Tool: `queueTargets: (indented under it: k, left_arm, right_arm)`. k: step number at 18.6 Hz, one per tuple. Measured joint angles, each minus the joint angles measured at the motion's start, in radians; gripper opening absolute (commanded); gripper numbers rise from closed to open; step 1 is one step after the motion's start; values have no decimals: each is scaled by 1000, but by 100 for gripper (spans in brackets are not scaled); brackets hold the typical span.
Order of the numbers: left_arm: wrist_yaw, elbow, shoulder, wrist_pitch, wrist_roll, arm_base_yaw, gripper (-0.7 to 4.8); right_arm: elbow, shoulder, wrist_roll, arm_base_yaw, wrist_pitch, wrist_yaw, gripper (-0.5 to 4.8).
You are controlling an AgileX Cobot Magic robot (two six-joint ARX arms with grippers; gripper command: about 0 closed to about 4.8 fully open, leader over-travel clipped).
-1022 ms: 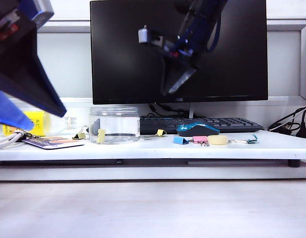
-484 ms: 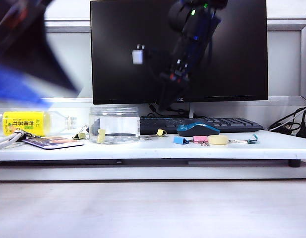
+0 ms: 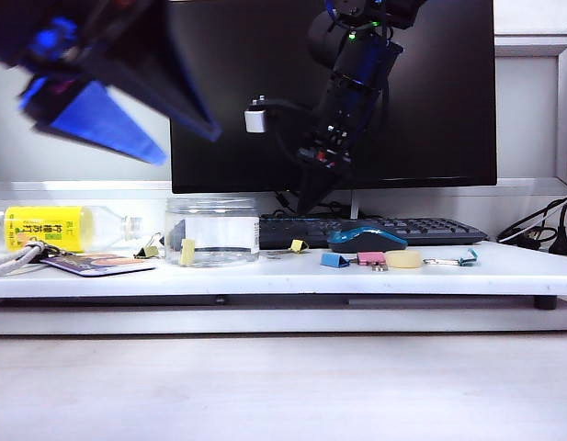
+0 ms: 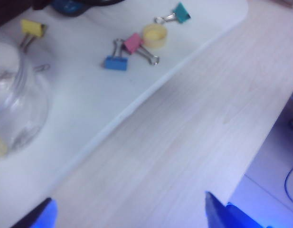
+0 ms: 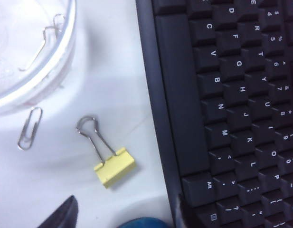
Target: Pick up the clips with the largest number of clips of the same color on the table and place them in a round transparent plastic box.
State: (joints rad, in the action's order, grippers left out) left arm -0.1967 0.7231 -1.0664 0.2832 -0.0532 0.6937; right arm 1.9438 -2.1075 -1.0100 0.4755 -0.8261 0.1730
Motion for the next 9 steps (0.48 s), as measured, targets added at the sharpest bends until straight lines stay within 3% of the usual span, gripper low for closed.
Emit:
queueTargets:
  k: [6,9]
  left_arm:
    - [-6,198,-32,103,-142,0,413]
    - [-5,217,-32,137,-175,0,413]
  right_arm:
    - [1,-51,-43,1,-34,-2,301]
    - [2,-58,-58,1,-37,-16,306]
